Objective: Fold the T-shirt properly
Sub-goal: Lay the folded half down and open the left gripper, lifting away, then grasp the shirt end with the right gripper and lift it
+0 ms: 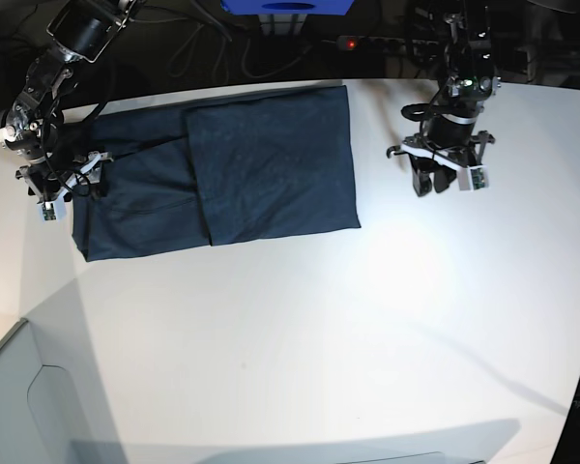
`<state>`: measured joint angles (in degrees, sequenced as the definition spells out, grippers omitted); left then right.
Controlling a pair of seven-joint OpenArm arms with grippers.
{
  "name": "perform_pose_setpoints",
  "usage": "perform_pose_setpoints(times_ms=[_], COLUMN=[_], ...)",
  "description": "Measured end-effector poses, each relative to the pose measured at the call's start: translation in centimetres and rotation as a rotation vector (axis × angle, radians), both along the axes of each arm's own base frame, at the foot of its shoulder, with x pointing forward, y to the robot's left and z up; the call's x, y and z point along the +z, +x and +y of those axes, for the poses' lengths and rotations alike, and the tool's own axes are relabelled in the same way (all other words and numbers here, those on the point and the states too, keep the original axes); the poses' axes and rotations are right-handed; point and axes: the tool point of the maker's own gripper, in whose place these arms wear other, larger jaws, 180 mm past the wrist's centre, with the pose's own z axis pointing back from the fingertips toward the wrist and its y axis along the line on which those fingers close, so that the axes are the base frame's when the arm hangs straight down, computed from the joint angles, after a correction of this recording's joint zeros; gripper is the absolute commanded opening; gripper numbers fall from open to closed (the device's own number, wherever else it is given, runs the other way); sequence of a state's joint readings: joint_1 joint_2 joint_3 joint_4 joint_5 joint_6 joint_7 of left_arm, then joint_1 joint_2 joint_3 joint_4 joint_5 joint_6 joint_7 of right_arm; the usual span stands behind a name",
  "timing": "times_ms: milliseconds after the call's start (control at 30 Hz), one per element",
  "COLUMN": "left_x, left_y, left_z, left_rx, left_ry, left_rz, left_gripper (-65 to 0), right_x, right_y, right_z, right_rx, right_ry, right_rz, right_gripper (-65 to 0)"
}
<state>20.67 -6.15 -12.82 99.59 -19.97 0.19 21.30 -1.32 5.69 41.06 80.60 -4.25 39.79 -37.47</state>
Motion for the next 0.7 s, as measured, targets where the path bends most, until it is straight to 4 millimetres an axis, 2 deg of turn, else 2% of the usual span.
perform_pose_setpoints(times_ms=[133, 233, 300, 500, 600, 700], left_x=[-1.7, -1.9, -1.8, -2.1, -1.9, -3.0], left_y=[-1.0, -1.0, -0.7, -0.7, -0.1, 0.4], left_z=[-0.2, -0.7, -1.9, -4.8, -5.9, -6.6], left_rx=[0.015, 0.013, -0.016, -0.081, -0.108, -0.117], left_ry=[-0.021, -0.034, -0.044, -0.077, -0.082, -0.104], left_rz=[0.052, 0.054, 0.046, 0.052, 0.042, 0.062], left_gripper=[-46.0, -46.0, -46.0, -46.0, -46.0, -46.0], right_x=[-0.1, -0.2, -0.2, -0.3, 0.0, 0.9], right_y=[0.0, 0.2, 0.3, 0.5, 0.7, 0.8], right_z=[0.4, 1.3, 1.7, 2.4, 2.3, 2.1], right_rx=[0.004, 0.01, 0.012, 0.007, 0.012, 0.023], right_ry=[0.011, 0.03, 0.04, 0.06, 0.049, 0.0], right_rz=[-0.004, -0.014, -0.019, -0.031, -0.028, -0.023], right_gripper=[-42.1, -55.8, -64.1, -64.8, -64.8, -64.8])
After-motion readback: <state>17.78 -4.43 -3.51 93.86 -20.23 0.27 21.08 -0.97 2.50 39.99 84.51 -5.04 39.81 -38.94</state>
